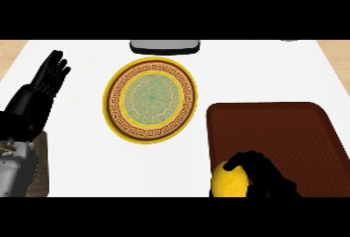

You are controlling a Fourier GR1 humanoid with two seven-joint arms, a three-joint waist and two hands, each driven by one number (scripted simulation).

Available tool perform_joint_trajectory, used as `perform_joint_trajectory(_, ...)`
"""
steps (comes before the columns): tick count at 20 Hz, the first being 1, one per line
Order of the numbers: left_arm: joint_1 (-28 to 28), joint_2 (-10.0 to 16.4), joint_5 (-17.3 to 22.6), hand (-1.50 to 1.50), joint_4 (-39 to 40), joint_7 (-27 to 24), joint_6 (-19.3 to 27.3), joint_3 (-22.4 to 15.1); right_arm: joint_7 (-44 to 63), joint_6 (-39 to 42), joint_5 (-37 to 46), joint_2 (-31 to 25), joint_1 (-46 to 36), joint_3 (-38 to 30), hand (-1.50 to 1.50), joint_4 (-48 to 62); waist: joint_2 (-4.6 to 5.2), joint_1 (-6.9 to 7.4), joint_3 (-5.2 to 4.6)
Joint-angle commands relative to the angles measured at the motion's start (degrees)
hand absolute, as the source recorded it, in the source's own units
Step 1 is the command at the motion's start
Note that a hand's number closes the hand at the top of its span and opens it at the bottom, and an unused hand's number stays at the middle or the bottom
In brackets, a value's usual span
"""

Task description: Pick the lemon from the tray and place it in the plate

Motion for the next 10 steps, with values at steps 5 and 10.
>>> perform_joint_trajectory(5, -4.46, 0.57, 0.61, 0.0, 0.76, 2.57, -1.18, 1.04, 18.2, 2.27, -8.44, 1.29, -24.15, 1.46, 1.5, 10.98, 0.49, 1.59, 0.07)
perform_joint_trajectory(10, -4.03, -2.07, -1.3, 0.0, 2.26, 0.27, -0.33, -1.23, 15.75, -5.5, -18.54, 1.3, -34.17, -6.1, 1.5, 21.85, 0.95, 2.22, 0.11)
